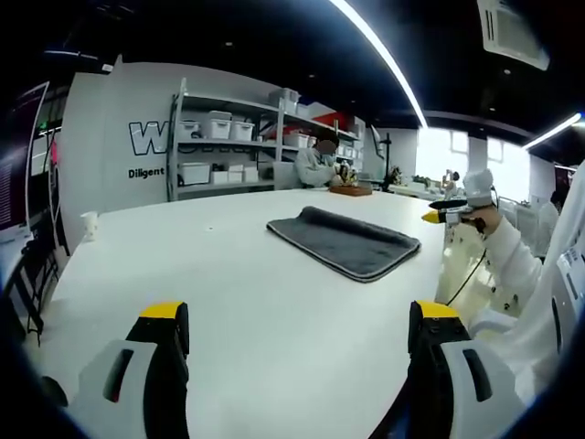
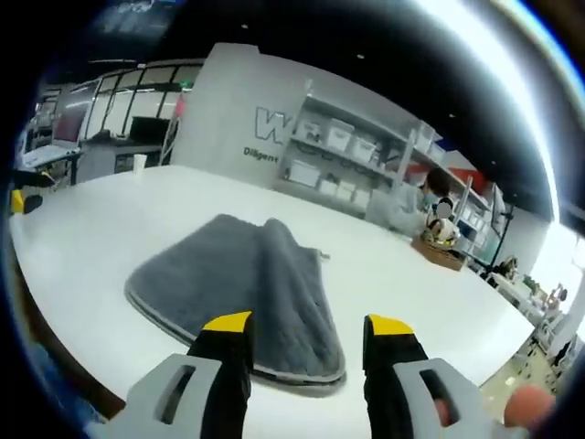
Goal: Open the folded towel by lifting each exposed corner and separating the folded layers until the towel lies flat within the target outline without major curled edges
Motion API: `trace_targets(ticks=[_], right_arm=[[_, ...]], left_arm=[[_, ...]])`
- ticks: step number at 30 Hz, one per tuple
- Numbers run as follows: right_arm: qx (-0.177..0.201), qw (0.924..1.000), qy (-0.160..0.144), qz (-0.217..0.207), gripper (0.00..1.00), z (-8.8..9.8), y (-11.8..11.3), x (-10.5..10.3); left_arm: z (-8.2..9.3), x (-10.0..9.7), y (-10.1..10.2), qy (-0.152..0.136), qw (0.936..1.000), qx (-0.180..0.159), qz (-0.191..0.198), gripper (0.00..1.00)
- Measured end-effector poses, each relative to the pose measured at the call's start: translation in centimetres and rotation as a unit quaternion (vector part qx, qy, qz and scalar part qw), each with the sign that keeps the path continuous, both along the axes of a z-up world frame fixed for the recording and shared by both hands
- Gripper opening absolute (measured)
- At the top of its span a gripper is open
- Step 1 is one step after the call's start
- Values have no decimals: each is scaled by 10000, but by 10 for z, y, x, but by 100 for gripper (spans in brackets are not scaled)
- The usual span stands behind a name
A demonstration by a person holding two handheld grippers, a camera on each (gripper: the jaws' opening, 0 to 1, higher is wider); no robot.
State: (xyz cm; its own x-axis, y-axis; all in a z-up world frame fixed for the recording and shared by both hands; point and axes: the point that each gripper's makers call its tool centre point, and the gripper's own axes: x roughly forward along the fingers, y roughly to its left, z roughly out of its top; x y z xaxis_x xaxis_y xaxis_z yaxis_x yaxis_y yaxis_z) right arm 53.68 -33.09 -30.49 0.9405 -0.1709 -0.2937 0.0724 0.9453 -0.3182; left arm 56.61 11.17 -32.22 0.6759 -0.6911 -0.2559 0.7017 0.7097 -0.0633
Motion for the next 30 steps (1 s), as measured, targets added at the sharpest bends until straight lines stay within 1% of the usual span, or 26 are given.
trace_targets(ticks=[2,5,9,10,13,14,17,21,26,30], right_arm=[[45,9999,-13,149,49,3,9,2],[84,9996,-51,273,56,7,19,4],[61,9989,-18,472,60,10,33,6],[87,9986,-9,521,61,10,35,6],[433,9958,52,804,65,7,50,7],[482,9951,109,859,68,5,52,7],[520,9944,196,898,76,2,56,7],[508,9936,270,972,79,-1,60,5],[865,9870,321,1316,88,-2,75,4],[1043,9834,329,1450,90,-2,81,4]], left_arm=[[0,0,0,-5,10000,-3,-1,99],[1,0,1,-10,10000,-1,2,99],[1,0,2,-16,10000,-5,0,99],[1,0,2,-18,10000,-7,2,99],[1,0,2,-21,10000,-7,2,99],[1,0,2,-22,10000,-10,3,99],[2,0,2,-29,10000,-8,0,99],[2,0,2,-35,10000,-9,1,99],[2,0,2,-31,10000,-3,0,99],[1,-1,0,-28,10000,1,-18,99]])
